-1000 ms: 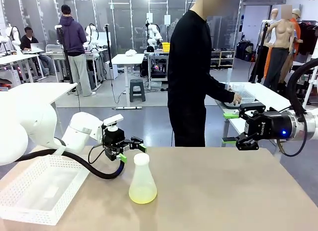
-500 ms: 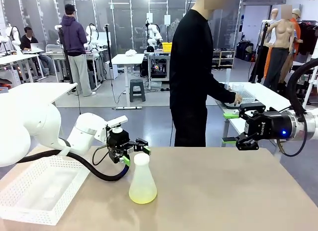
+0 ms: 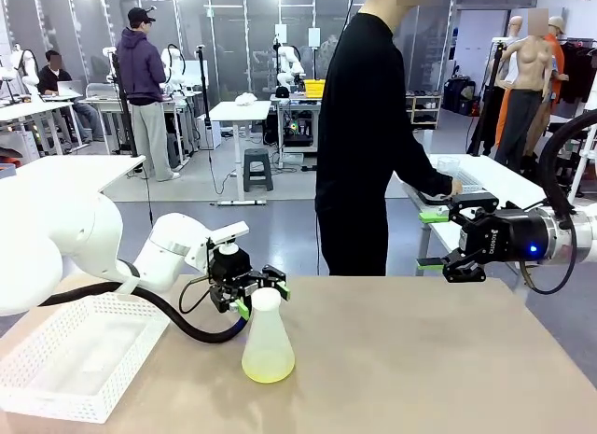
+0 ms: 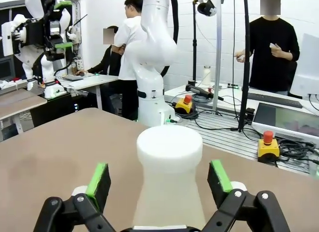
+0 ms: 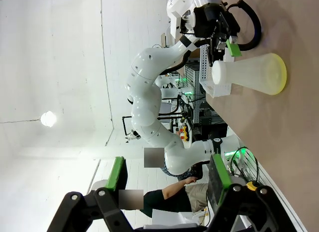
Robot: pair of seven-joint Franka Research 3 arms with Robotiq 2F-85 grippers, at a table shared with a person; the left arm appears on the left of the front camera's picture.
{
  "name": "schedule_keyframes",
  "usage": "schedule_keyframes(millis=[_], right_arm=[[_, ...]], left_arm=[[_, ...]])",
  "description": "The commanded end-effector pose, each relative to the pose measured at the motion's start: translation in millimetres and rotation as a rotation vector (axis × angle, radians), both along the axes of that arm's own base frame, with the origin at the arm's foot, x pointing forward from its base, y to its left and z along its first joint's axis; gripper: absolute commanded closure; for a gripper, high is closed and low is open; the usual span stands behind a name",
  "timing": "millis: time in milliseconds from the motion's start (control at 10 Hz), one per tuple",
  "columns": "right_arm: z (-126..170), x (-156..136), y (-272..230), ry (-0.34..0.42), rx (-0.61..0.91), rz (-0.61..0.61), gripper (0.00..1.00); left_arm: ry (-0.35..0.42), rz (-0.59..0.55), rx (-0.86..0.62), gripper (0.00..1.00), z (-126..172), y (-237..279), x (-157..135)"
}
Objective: Prepare the solutions needed for the experiment.
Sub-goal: When the human places the Big flask in the center of the table, pick up the Big flask and place it in the left Organizing basket.
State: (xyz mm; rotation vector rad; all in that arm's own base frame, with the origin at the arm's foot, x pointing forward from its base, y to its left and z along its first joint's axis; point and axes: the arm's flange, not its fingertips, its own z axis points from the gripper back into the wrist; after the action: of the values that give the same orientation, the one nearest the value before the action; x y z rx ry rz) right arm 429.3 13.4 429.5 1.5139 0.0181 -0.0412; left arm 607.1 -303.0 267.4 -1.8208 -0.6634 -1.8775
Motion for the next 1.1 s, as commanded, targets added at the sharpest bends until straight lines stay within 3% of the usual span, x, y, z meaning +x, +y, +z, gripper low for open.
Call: schedule_keyframes(millis=[0, 800, 1000], right_arm=[[0, -1, 0, -0.001, 0.000, 0.003, 0.17], [0, -1, 0, -0.001, 0.000, 0.003, 0.17], [0, -1, 0, -0.001, 0.000, 0.003, 0.17]], left_arm=[[0.064, -0.068, 0.007, 0.00, -27, -7, -10], [0.090, -0.083, 0.004, 0.00, -31, -19, -31], [0.038, -0.089, 0.008, 0.00, -20, -21, -36]])
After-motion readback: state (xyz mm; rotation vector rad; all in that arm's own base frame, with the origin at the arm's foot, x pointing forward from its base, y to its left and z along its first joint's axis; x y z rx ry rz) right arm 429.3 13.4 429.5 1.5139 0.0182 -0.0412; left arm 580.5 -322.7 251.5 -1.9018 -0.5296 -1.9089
